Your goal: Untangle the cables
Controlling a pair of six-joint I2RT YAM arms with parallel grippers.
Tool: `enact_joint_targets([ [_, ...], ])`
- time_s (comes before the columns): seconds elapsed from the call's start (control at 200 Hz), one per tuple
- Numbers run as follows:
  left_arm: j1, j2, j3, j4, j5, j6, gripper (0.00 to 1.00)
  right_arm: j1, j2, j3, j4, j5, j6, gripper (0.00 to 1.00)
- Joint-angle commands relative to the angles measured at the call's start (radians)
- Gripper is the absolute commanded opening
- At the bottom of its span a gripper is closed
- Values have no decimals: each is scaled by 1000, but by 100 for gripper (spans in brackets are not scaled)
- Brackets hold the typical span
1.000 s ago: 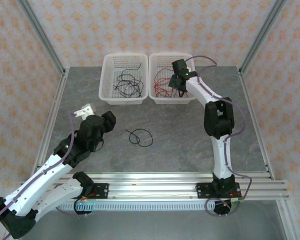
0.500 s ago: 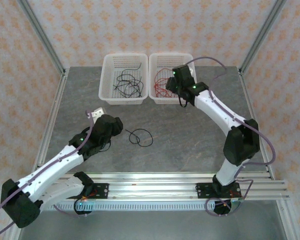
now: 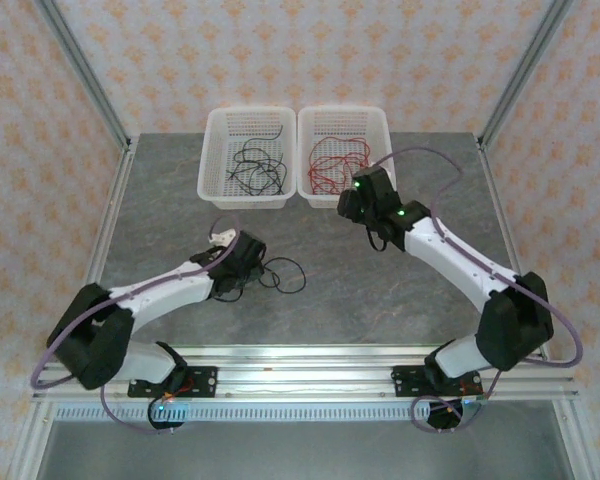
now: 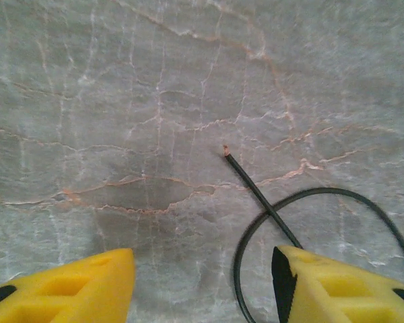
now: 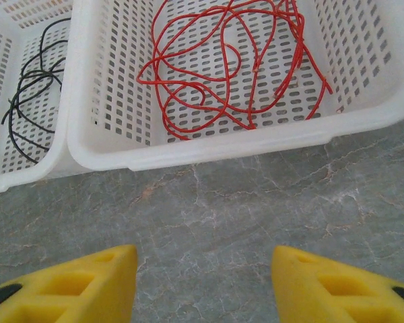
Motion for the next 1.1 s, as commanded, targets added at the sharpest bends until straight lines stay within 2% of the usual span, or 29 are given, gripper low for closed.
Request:
enact_joint_targets([
  [0.0,4,60,62,29,2,-21,55,3,-51,-43,40,10,-26,54],
  [0.41,6,273,213,-1,-41,-12,53,3,-124,-157,87,-2,-53,54],
  [0.766,12,367,284,-62,-51,-9,51,-9,-159,-211,105,23,-76,54],
  [0.931,15,388,265,-59,-53,-17,45,-28,-164,-239,128,4,-79,54],
  [1.096,23,431,252,-26,-43,-13,29,-42,-174,-260,135,-6,-82,54],
])
